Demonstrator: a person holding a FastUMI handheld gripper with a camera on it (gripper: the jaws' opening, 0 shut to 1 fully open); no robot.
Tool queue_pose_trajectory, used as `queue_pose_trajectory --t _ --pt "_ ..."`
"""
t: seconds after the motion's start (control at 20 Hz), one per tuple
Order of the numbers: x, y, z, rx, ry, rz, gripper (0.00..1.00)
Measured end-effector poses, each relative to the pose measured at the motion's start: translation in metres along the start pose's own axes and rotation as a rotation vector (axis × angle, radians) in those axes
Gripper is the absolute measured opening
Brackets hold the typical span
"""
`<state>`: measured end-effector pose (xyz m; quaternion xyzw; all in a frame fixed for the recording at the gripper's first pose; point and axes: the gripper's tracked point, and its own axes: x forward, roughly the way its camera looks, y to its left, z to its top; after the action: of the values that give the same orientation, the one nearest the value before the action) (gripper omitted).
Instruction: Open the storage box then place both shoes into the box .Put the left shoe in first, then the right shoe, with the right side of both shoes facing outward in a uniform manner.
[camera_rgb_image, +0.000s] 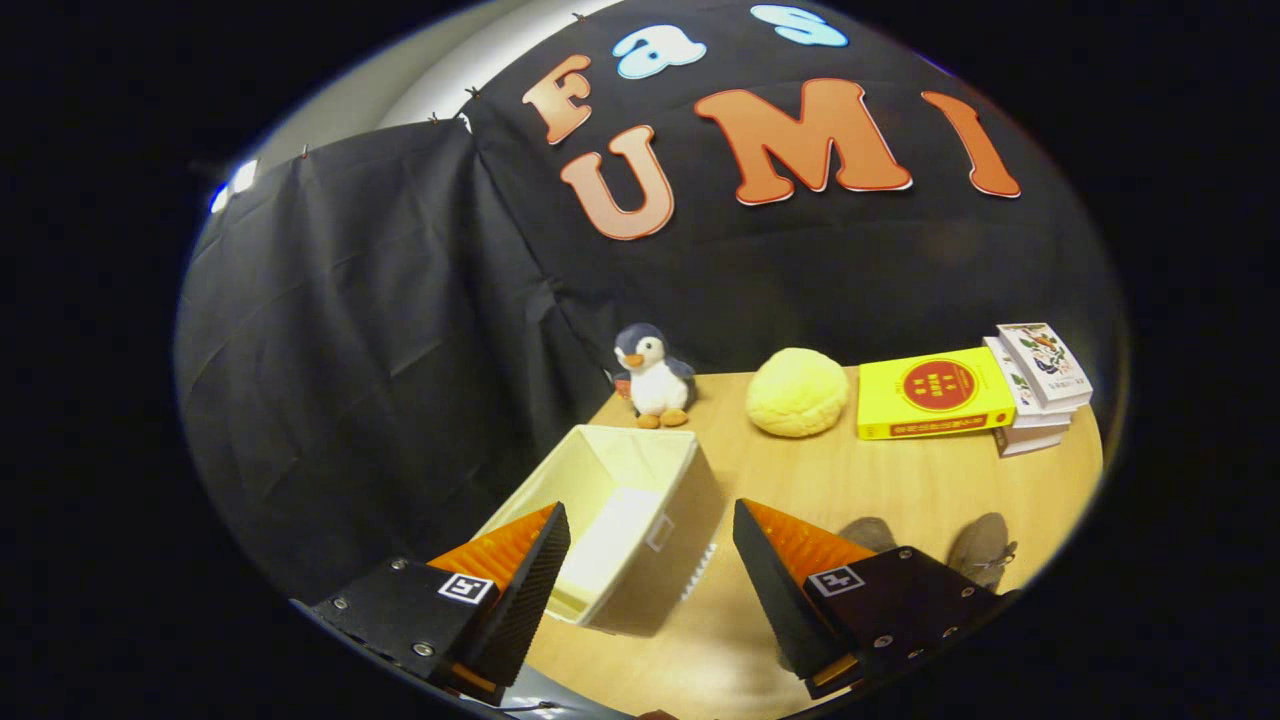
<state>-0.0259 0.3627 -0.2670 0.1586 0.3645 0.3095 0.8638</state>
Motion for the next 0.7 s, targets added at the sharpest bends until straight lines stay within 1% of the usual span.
queue_pose_trajectory --t 0.25,0.4,0.55,0.7 --pt "-0.014 -0.058 -0.029 0.008 0.060 -0.117 0.98" --pt "-0.014 -0.091 -0.058 0.012 0.119 -0.190 0.99" --pt "-0.023 -0.111 -0.092 0.029 0.184 -0.240 0.97" --pt "-0.013 -0.136 -0.115 0.037 0.241 -0.279 0.95"
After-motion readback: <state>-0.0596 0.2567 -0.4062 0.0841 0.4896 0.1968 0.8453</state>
